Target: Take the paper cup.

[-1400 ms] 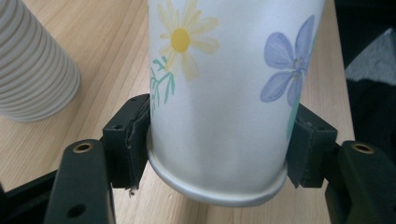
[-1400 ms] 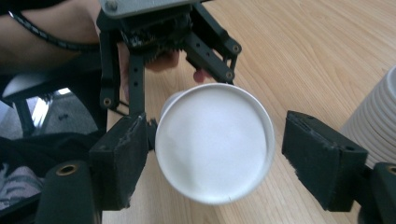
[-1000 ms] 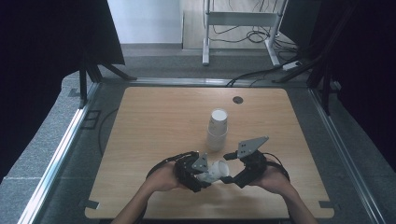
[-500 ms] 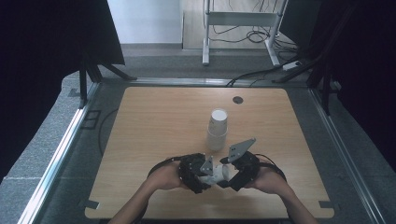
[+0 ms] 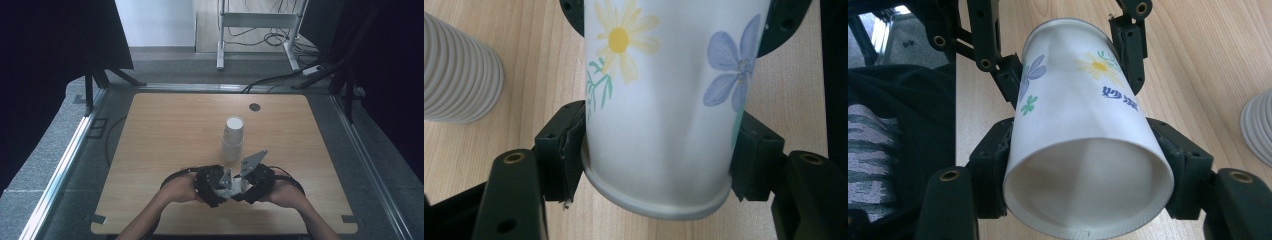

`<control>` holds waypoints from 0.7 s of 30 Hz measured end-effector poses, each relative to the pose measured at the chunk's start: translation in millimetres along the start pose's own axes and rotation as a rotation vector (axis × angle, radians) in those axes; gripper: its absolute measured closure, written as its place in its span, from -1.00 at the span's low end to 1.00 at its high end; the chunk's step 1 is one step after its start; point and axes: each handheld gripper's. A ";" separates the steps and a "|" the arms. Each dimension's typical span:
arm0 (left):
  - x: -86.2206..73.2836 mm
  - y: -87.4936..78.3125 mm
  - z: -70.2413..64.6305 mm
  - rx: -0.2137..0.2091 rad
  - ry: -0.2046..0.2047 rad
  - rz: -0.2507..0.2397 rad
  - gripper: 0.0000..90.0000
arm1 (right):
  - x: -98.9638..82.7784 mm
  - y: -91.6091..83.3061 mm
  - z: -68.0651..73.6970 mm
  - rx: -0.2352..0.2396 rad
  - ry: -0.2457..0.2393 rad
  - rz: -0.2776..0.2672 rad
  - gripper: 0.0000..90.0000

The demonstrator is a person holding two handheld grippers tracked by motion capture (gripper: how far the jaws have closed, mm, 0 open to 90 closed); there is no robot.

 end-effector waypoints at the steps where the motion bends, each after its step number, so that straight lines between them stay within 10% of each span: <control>1: 0.0 0.1 0.0 0.000 -0.001 0.000 -0.27 | 0.0 -0.1 0.1 0.000 0.002 0.001 -0.20; 21: -22.5 -13.1 6.0 -0.043 -0.171 -0.232 -0.69 | -7.0 -13.9 -3.2 0.011 0.041 -0.119 -0.19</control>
Point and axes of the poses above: each handheld gripper's, and its own axes: y roughly forward along the jaws, x roughly out of its top, z roughly to its left, and after that the axes turned 2 degrees about -y, right-handed
